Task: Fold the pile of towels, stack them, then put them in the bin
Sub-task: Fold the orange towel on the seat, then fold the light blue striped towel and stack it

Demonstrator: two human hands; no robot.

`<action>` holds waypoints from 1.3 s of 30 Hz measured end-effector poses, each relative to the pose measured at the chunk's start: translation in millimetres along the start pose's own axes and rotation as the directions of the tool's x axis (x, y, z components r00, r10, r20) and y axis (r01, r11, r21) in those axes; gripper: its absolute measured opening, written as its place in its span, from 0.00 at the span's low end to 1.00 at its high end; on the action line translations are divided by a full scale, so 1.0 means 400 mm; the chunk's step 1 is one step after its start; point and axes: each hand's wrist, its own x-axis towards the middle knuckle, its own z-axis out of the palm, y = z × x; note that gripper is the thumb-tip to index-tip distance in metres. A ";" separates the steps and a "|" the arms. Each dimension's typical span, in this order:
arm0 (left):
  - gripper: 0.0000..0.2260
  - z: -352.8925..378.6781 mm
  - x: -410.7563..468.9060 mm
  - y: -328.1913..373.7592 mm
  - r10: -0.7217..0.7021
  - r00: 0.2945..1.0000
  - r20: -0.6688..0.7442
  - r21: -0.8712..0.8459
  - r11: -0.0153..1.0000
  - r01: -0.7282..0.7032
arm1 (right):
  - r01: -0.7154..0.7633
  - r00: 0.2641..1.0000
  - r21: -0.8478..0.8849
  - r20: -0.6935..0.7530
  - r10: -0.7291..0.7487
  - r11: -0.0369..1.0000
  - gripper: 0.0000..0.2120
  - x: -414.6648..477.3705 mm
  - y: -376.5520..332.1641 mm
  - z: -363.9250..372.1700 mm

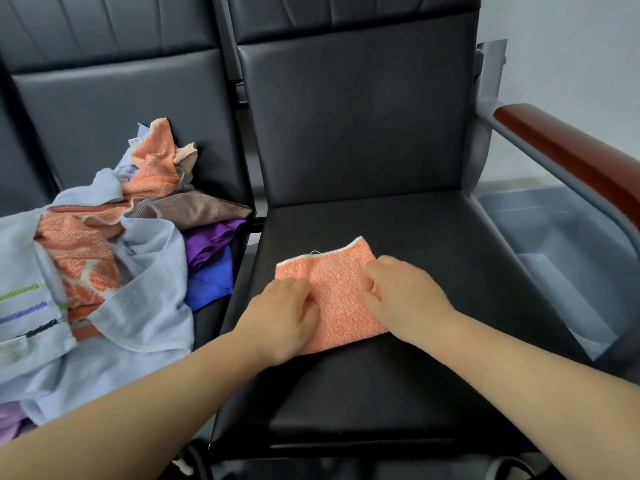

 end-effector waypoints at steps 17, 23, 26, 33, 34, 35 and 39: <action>0.28 0.135 0.480 0.283 0.100 0.991 0.086 0.033 0.994 -0.103 | -0.383 0.916 -0.077 0.095 0.389 0.921 0.31 0.142 0.349 -0.025; 0.27 0.153 0.551 0.294 0.095 0.994 0.061 0.014 0.995 -0.096 | -0.381 0.920 -0.049 0.081 0.383 0.923 0.33 0.189 0.410 -0.012; 0.28 0.145 0.528 0.285 0.106 0.994 0.021 -0.100 0.990 -0.103 | -0.383 0.922 -0.098 0.024 0.386 0.919 0.33 0.181 0.397 -0.010; 0.28 0.046 0.315 0.093 -0.029 0.995 0.099 -0.140 0.989 0.043 | -0.036 0.998 -0.016 0.054 0.037 0.999 0.29 0.121 0.193 0.024; 0.28 0.013 0.278 0.041 -0.063 0.993 0.101 -0.118 0.990 0.075 | 0.026 0.994 0.015 0.103 -0.027 1.000 0.28 0.116 0.141 0.035; 0.26 -0.019 0.248 -0.006 -0.101 0.991 0.092 -0.100 0.989 0.110 | 0.074 0.986 0.040 0.144 -0.079 0.996 0.28 0.115 0.095 0.048; 0.17 -0.179 0.147 -0.179 -0.251 0.966 -0.070 -0.042 0.968 0.248 | 0.167 0.951 0.201 0.225 -0.211 0.965 0.25 0.190 -0.114 0.083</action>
